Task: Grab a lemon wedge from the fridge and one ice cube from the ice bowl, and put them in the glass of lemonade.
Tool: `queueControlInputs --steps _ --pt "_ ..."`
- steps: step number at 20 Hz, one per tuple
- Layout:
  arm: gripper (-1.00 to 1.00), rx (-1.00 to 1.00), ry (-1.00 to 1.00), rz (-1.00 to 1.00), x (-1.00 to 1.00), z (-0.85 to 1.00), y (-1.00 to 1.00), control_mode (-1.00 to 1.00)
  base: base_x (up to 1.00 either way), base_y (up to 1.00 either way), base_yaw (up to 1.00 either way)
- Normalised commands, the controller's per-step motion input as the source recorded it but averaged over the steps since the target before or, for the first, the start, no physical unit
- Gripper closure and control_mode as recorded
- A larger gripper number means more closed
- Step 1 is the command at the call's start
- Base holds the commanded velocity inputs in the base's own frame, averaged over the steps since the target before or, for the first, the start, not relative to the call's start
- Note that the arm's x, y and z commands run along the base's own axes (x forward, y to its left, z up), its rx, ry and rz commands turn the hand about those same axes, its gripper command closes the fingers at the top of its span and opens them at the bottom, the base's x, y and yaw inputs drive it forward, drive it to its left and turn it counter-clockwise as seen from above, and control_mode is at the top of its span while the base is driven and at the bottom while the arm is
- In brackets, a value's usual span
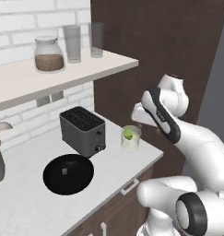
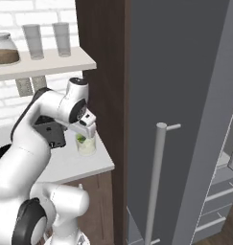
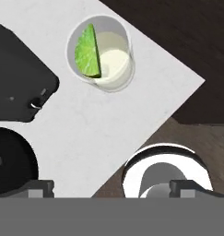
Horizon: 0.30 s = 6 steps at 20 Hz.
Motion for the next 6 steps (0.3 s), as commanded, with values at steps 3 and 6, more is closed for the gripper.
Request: queueControlInputs --steps 3,6 --pt "-1.0 0.04 -0.14 0.17 -0.43 0.93 0.29 -1.0 0.0 0.0 0.0" --pt "-1.0 0.06 -0.11 0.15 -0.14 1.0 0.22 -1.0 0.0 0.0 0.0"
